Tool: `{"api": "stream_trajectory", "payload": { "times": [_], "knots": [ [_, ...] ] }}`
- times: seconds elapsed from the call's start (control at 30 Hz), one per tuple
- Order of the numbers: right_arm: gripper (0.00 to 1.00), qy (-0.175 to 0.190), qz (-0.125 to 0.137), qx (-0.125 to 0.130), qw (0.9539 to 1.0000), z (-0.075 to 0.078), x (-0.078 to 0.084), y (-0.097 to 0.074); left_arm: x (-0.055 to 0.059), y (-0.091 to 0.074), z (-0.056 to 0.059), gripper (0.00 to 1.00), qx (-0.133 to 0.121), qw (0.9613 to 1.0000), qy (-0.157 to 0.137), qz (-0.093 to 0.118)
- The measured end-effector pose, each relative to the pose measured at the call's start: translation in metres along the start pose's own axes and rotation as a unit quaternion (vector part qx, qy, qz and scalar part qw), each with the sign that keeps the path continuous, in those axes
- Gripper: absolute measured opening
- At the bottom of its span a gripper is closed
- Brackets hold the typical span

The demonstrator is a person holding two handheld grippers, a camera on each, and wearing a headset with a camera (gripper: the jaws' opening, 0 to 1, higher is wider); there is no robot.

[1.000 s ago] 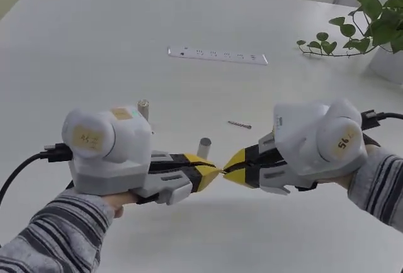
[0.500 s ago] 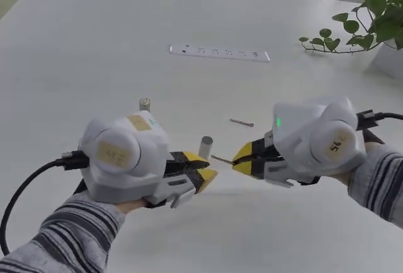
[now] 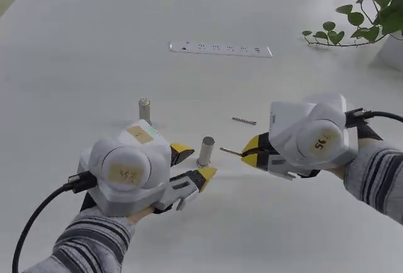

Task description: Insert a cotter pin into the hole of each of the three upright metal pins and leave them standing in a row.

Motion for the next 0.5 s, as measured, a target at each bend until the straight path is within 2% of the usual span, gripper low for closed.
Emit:
{"api": "stream_trajectory", "payload": {
  "times": [0.1, 0.3, 0.5],
  "knots": [
    [0.0, 0.006, -0.002, -0.004, 1.0, 0.003, 0.001, 0.004, 0.001, 0.005, -0.002, 0.27, -0.01, 0.9999, -0.005, -0.003],
    [0.0, -0.005, -0.009, -0.007, 0.9999, 0.008, 0.003, 0.012, 0.005, 0.018, -0.009, 0.28, -0.033, 0.9992, -0.018, -0.012],
    [0.0, -0.018, -0.012, -0.005, 0.9997, 0.012, 0.003, 0.017, 0.005, 0.031, -0.018, 0.24, -0.041, 0.9986, -0.033, -0.004]
  ]
}}
Point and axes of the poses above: the centre of the closed fingertips' face, and the gripper's own axes: y roughly forward along the fingers, z roughly to its right, x roughly out of its underside, the point moved 8 cm from there along -y, roughly backward along the fingers, and after that the axes turned 11 degrees about x, right-handed, at the moved point
